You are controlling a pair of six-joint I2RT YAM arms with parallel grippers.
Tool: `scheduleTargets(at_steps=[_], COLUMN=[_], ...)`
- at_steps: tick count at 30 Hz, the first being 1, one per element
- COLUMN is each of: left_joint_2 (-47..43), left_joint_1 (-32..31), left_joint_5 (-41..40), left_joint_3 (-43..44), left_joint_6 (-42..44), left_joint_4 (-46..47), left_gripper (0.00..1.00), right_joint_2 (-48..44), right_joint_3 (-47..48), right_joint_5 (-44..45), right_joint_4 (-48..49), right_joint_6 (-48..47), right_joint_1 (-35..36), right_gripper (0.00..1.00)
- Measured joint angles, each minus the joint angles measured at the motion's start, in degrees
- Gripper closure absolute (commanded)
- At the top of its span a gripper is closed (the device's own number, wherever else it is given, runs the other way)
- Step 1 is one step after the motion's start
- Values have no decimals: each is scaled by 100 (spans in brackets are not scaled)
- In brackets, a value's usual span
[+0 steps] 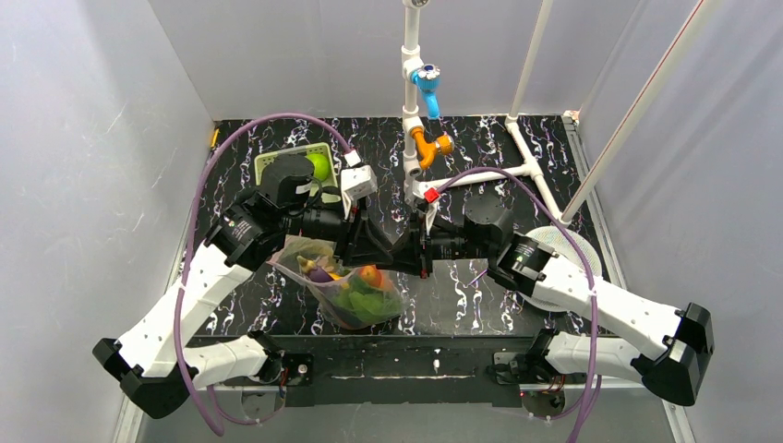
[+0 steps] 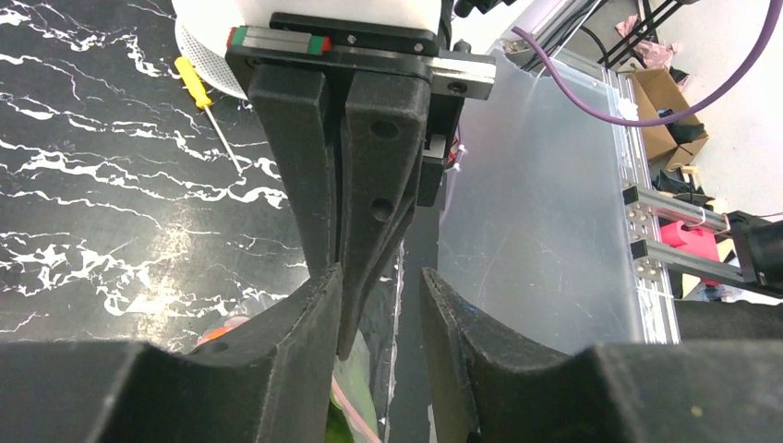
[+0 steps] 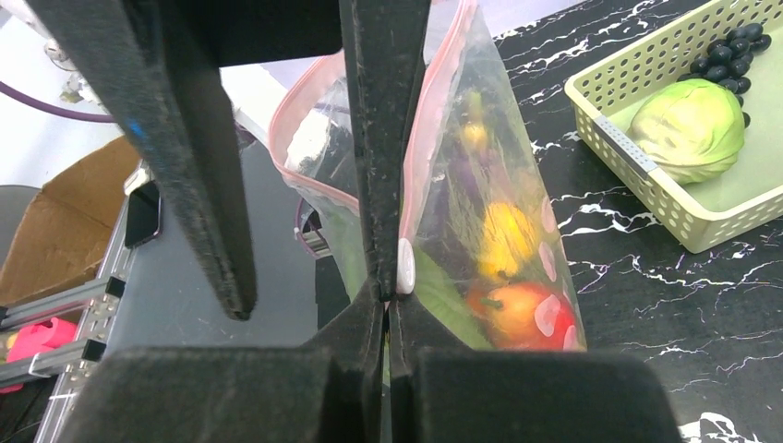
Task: Place the food in the zip-top bag and seal the zipper
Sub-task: Zip the zipper food storage bag at the center of the board.
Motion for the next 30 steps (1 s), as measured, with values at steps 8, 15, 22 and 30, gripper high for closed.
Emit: scheduleTargets(at_steps=[8, 15, 22, 30], left_joint_2=[-7, -42, -232, -59], left_joint_1=[0, -22, -22, -22], left_joint_5=[17, -153, -640, -691], left_joint_3=[-197, -212, -286, -282], left_joint_6=[26, 142, 44, 20], left_joint_4=[79, 111, 190, 149], left_gripper=[65, 38, 41, 64], right_joint_2=[-52, -122, -199, -203], right_joint_3=[-192, -262, -262, -262], right_joint_5=[-63, -59, -83, -85], right_joint_4=[136, 168, 179, 179], right_joint_6=[92, 138, 136, 136], right_joint_1=[-33, -37, -37, -48], right_gripper=[99, 99, 99, 99])
